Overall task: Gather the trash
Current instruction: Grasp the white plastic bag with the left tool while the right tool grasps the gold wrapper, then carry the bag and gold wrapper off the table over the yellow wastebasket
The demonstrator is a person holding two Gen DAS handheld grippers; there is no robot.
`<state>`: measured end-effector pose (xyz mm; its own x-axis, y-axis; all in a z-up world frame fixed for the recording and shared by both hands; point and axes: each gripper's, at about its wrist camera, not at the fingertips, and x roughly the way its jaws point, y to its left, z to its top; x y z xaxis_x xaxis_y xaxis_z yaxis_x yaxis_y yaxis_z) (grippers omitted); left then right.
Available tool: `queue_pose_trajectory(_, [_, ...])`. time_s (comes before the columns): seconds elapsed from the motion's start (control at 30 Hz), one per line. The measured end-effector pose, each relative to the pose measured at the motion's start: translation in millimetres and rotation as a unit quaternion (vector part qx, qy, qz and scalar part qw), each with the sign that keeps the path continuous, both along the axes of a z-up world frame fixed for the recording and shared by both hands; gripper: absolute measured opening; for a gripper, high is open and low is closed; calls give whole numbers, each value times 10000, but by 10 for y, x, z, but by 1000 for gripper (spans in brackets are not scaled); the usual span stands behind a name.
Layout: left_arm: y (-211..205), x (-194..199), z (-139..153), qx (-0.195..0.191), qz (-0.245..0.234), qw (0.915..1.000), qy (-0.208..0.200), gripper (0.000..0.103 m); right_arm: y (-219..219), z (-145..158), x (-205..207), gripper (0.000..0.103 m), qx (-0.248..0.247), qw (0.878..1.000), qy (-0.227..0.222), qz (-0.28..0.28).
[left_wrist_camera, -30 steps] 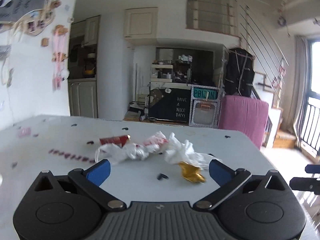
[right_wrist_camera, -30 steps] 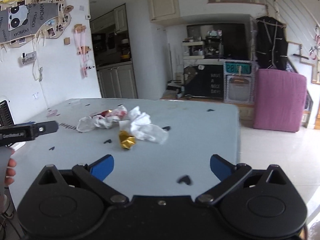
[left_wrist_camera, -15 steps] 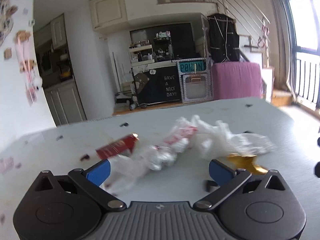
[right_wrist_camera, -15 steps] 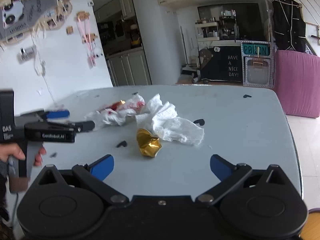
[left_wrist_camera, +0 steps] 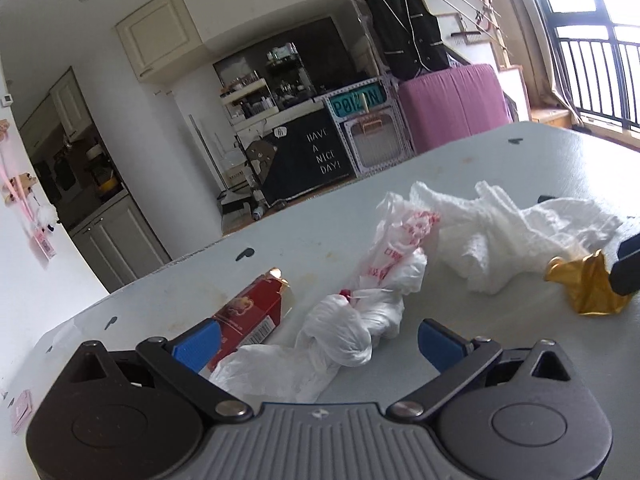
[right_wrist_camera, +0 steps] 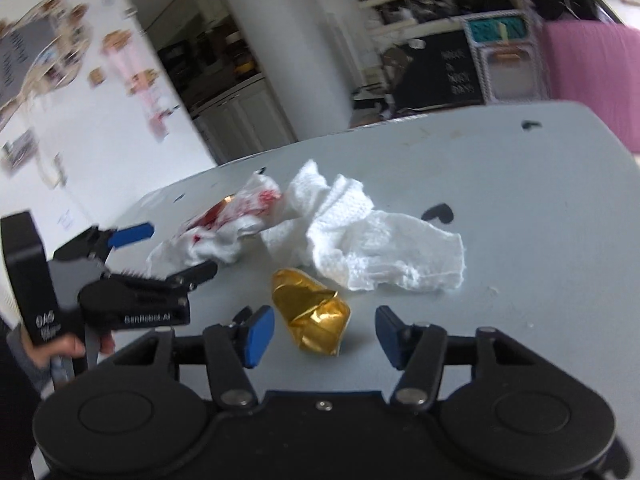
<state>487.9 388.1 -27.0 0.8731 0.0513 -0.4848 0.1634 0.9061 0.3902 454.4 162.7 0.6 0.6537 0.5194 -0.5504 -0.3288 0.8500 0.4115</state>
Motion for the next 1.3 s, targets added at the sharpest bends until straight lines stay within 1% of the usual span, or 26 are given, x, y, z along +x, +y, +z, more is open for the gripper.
queue_pose_trajectory(0.03, [-5,28,-24,37,-2,10000,26,103,28,-18,0,54,-29,9999,-94,-39])
queue_pose_trajectory(0.1, [-11,76,-62,70,25,9999,69,103,111,-43,0,49,-254,9992,-306,-47])
queue_pose_trajectory(0.13, [-16,97,-74,43,24,9999,118,103,155,-56,0,42,-416,9983,-400,-33])
queue_pose_trajectory(0.17, [-19,103,-91,12,9,9999,160,101,176,-55,-1,31,-489,9979,-411,-42])
queue_pose_trajectory(0.2, [-19,98,-95,-49,10,9999,140,100,186,-53,-5,27,-564,9976,-401,37])
queue_pose_trajectory(0.23, [-19,100,-93,-127,14,9998,179,93,186,-50,-26,27,-621,9971,-420,127])
queue_pose_trajectory(0.27, [-17,104,-81,-234,27,9994,249,84,186,-40,-46,27,-718,9960,-464,249])
queue_pose_trajectory(0.3, [-25,105,-68,-322,35,9990,320,80,192,-24,-73,27,-857,9942,-535,379])
queue_pose_trajectory(0.33, [-48,97,-57,-363,36,9986,379,69,196,-17,-112,27,-995,9920,-600,486])
queue_pose_trajectory(0.37, [-85,80,-53,-374,11,9984,429,54,192,-10,-156,28,-1103,9900,-656,586])
queue_pose_trajectory(0.4, [-128,56,-49,-363,5,9982,477,49,179,-6,-200,28,-1165,9885,-699,660])
queue_pose_trajectory(0.43, [-184,22,-47,-304,44,9982,509,41,150,-3,-241,28,-1175,9880,-707,715])
queue_pose_trajectory(0.47, [-223,-16,-44,-288,51,9981,535,40,118,-3,-284,28,-1166,9878,-706,759])
queue_pose_trajectory(0.53, [-292,-139,-25,-394,51,9974,597,40,50,0,-379,28,-1163,9870,-717,845])
queue_pose_trajectory(0.63, [-391,-341,-4,-642,186,9954,690,40,-50,7,-543,28,-1179,9863,-726,893])
queue_pose_trajectory(0.7, [-471,-514,19,-881,347,9926,766,39,-113,17,-663,27,-1176,9861,-724,919])
queue_pose_trajectory(0.8, [-590,-780,85,-1376,574,9851,860,39,-208,26,-837,27,-1199,9854,-742,957])
queue_pose_trajectory(0.83, [-636,-882,109,-1546,635,9823,844,39,-233,29,-882,27,-1205,9852,-741,972])
queue_pose_trajectory(0.9, [-742,-1059,166,-1769,707,9785,793,39,-291,38,-985,27,-1227,9844,-746,1020])
queue_pose_trajectory(1.03, [-953,-1326,284,-2356,760,9665,684,39,-431,64,-1196,26,-1275,9810,-774,1238])
queue_pose_trajectory(1.1, [-1087,-1398,277,-2446,694,9641,765,39,-528,75,-1308,26,-1292,9773,-825,1462])
queue_pose_trajectory(1.17, [-1218,-1450,222,-2453,644,9631,897,39,-625,84,-1411,26,-1322,9740,-871,1624])
queue_pose_trajectory(1.3, [-1406,-1568,108,-2603,490,9584,1066,39,-792,94,-1548,27,-1378,9711,-941,1706])
